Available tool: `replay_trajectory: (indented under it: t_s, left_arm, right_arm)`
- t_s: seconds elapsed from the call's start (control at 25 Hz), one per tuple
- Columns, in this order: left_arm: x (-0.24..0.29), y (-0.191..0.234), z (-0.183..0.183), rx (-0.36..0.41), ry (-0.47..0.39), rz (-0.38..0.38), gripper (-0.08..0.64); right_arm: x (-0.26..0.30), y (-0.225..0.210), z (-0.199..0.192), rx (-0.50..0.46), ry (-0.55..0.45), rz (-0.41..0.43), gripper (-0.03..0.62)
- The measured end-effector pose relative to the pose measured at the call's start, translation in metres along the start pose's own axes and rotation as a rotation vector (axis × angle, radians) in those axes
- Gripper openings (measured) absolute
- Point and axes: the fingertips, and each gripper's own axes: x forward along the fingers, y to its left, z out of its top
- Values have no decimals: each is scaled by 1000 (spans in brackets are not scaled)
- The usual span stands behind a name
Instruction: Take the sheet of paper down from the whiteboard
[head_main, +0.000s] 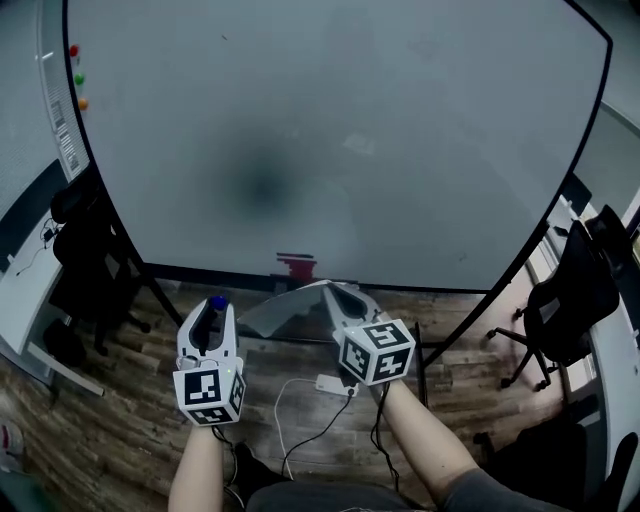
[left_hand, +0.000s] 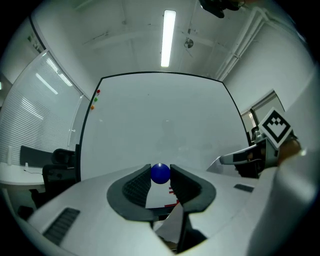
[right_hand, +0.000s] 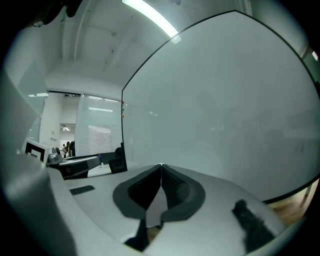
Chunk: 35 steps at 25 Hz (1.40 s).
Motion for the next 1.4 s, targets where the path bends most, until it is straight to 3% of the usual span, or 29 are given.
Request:
replay_trajectory:
  t_s: [0.2,0.52,1.08,1.4]
  left_arm:
    - [-36,-44,-2,-3,21,48,124]
    - [-72,-81,-7,0,50,98,124]
    - [-131,-93,-10,2,69,134,126]
    - [-161,-74,-13,-15,77,181,126]
  right_arm:
    - [-46,-15,-8,-9,16,54,25]
    - [-91,-29,-20,3,35,96,25]
    - [-104,23,-35,-52,70,175,23]
    - [-103,60,-44,-66,96,233,23]
